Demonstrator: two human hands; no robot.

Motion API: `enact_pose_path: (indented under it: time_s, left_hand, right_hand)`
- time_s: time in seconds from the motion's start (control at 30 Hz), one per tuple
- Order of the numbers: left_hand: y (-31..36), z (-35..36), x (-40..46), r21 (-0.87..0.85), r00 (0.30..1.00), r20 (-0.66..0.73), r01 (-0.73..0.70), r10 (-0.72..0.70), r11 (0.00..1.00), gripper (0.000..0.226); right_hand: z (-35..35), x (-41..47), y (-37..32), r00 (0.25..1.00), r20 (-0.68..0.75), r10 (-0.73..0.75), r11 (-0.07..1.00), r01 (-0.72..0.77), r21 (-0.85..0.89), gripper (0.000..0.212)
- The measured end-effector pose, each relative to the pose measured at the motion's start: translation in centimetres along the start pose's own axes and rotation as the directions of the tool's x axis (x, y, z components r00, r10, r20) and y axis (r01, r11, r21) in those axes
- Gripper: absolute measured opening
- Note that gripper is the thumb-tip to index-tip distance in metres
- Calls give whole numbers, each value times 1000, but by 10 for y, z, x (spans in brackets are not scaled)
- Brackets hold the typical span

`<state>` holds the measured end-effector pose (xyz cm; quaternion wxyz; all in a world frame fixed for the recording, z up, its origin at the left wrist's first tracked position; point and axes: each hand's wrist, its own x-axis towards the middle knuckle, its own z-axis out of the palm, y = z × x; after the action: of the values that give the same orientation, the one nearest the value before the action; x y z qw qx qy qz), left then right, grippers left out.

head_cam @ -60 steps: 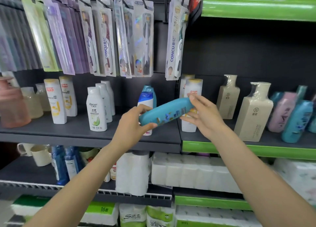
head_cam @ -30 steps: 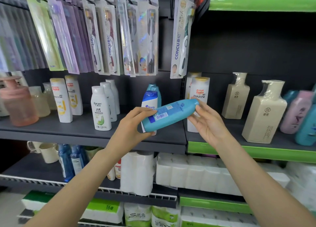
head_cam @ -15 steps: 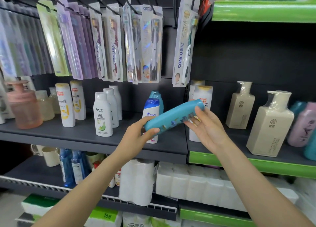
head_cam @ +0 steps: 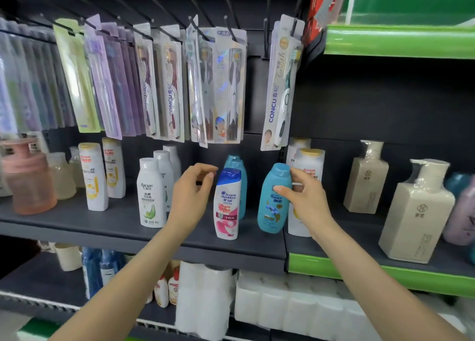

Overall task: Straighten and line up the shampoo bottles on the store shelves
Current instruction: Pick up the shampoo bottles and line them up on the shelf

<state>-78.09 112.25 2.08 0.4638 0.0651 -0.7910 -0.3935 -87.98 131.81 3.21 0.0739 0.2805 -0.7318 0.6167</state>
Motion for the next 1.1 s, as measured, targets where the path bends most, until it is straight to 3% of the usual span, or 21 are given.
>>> enact_pose_path:
  time_s: [0.17, 0.3, 0.5, 0.77, 0.97, 1.1]
  left_hand:
    - [-35, 6, 45, 49, 986, 143, 81, -87, 996, 22]
    - [-49, 18, 78, 106, 960, 271, 43, -70, 993, 25]
    - [-55, 40, 113, 36, 930, 352, 98, -104, 995, 33]
    - [-75, 58, 124, -26, 889, 433, 178, -149, 984, 35]
    - [-79, 57, 124, -50, 887, 442, 172, -132, 984, 35]
    - [-82, 56, 124, -50, 888, 446, 148, -110, 988, 36]
  right_hand:
    - [25, 31, 16, 999, 3, -37, 991, 37, -130, 39]
    - [46, 56, 33, 999, -35, -31, 968, 21, -249, 48]
    - [60, 80, 44, 996, -89, -13, 934, -20, -355, 49]
    - [71, 118, 61, 996, -58, 64, 974, -75, -213, 46]
    - [88, 151, 70, 980, -50, 193, 973, -198, -118, 45]
    - [100, 163, 75, 982, -18, 187, 978, -188, -87, 47]
